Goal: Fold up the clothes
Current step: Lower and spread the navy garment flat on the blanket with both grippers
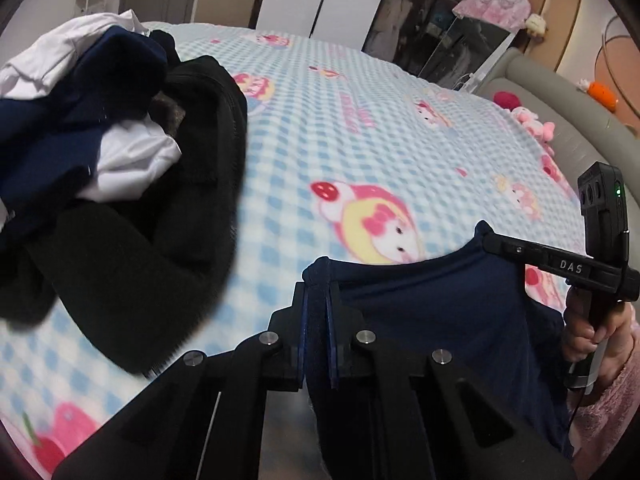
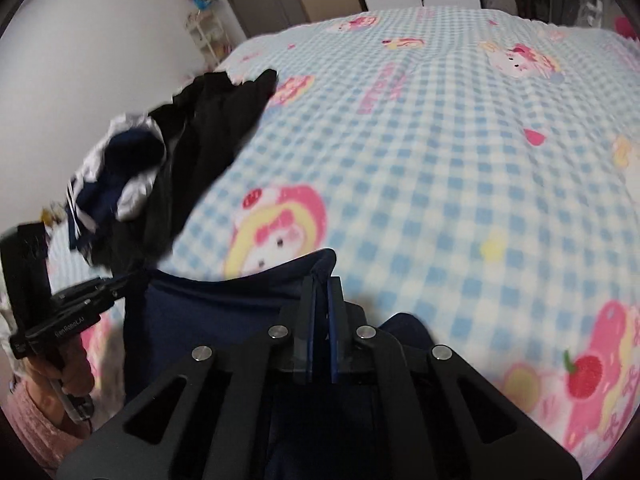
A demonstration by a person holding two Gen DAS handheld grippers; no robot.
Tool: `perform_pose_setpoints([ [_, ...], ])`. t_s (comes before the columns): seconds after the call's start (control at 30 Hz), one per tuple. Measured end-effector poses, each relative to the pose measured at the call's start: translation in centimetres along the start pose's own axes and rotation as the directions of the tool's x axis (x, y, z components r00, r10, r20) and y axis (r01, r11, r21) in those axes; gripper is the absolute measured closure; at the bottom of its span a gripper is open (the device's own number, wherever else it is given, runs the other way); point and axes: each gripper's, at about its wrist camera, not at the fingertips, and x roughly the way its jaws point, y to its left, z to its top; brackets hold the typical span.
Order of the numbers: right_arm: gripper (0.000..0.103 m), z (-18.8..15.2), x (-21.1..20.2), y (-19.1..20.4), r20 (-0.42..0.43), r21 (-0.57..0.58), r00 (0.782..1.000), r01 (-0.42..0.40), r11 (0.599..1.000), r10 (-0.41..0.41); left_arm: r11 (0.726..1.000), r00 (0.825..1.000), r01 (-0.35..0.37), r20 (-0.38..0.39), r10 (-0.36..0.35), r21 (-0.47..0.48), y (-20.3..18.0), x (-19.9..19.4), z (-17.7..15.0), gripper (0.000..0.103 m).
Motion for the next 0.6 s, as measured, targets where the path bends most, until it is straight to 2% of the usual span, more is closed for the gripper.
perform_pose_setpoints([
  [0.03, 0.097, 0.1, 0.5, -0.4, -0.005, 0.019, 1.000, -0.004, 1.000, 0.004, 0.999, 0.999, -0.029, -0.037, 0.030, 0.018, 0.2, 1.2, -0.1, 0.089],
  [0.1, 0.085, -0.8, 4.4, -1.8, -0.123, 0.072, 0.992, 0.034, 0.997, -0.025, 0.994, 0.979, -0.082, -0.179, 0.095, 0.076, 0.4, 4.6, -1.0, 0.080],
  [0.13, 0.085, -1.3, 5.6, -2.6, -0.158, 0.100, 0.987, 0.041, 0.994, -0.025, 0.992, 0.975, -0.089, -0.197, 0.106, 0.093, 0.4, 4.9, -1.2, 0.079],
  [0.17, 0.085, -1.3, 5.3, -2.8, -0.134, 0.128, 0.991, 0.023, 0.992, -0.006, 0.990, 0.976, -0.094, -0.184, 0.113, 0.107, 0.2, 4.3, -1.2, 0.077],
  [0.2, 0.081, -1.0, 4.1, -2.7, -0.105, 0.149, 0.994, 0.009, 0.989, 0.006, 0.989, 0.980, -0.095, -0.164, 0.114, 0.116, -0.1, 3.3, -1.1, 0.070],
  [0.23, 0.072, -0.7, 2.8, -2.5, -0.072, 0.166, 0.997, -0.006, 0.986, 0.018, 0.990, 0.986, -0.085, -0.130, 0.100, 0.112, -0.5, 1.5, -1.1, 0.065],
  [0.27, 0.068, -0.3, 1.1, -1.9, -0.028, 0.164, 0.999, -0.022, 0.986, 0.027, 0.991, 0.992, -0.076, -0.096, 0.086, 0.108, -0.9, -0.3, -1.1, 0.060],
  [0.33, 0.064, -0.2, -2.8, -0.4, 0.043, 0.124, 0.999, -0.007, 0.992, 0.002, 0.993, 0.998, -0.035, -0.050, 0.041, 0.117, -1.7, -3.1, -1.6, 0.060],
  [0.43, 0.063, -1.8, -7.9, 2.2, 0.091, 0.061, 0.992, 0.086, 0.994, -0.091, 0.982, 0.999, 0.041, -0.024, -0.038, 0.184, -4.4, -6.7, -4.2, 0.060],
  [0.53, 0.062, -6.5, -11.6, 4.5, 0.085, 0.011, 0.970, 0.230, 0.973, -0.230, 0.967, 0.994, 0.112, -0.030, -0.108, 0.230, -6.8, -8.4, -7.4, 0.060],
  [0.6, 0.062, -10.3, -12.5, 5.9, 0.070, -0.004, 0.955, 0.290, 0.957, -0.289, 0.963, 0.993, 0.119, -0.058, -0.108, 0.243, -7.6, -8.4, -9.2, 0.065],
])
